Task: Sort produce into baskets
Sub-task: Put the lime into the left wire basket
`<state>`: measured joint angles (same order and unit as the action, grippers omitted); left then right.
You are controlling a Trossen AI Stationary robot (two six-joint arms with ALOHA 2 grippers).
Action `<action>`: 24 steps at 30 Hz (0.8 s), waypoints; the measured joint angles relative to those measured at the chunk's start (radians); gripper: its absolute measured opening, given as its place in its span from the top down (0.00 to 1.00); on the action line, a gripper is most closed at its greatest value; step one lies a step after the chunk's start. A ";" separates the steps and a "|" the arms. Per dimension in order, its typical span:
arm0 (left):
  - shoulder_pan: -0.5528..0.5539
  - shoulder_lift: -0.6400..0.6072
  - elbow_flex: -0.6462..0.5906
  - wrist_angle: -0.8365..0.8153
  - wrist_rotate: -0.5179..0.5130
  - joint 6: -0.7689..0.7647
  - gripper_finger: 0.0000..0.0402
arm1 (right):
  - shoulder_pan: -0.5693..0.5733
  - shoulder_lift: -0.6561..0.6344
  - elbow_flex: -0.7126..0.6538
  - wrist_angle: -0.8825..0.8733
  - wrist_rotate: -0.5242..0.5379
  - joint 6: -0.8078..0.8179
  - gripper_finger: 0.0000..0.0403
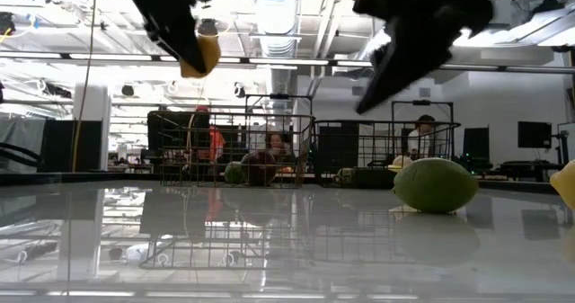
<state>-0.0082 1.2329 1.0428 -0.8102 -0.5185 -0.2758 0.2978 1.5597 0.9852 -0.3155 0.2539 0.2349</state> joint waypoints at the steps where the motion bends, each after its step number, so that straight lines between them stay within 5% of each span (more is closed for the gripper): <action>1: 0.040 0.005 0.000 0.008 -0.003 0.031 0.41 | -0.003 0.001 0.000 -0.026 -0.037 0.015 0.44; 5: 0.182 0.033 -0.001 0.093 0.023 0.132 0.40 | 0.019 0.006 0.002 -0.121 -0.142 0.078 0.39; 14: 0.348 0.064 -0.003 0.138 0.131 0.228 0.21 | 0.144 0.037 0.055 -0.160 -0.080 0.125 0.31; 24: 0.343 0.064 -0.002 0.184 0.132 0.231 0.09 | 0.137 0.155 0.058 -0.175 -0.038 0.210 0.28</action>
<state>0.3345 1.2965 1.0409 -0.6262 -0.3868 -0.0447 0.4352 1.7147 1.0428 -0.4909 0.2157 0.4453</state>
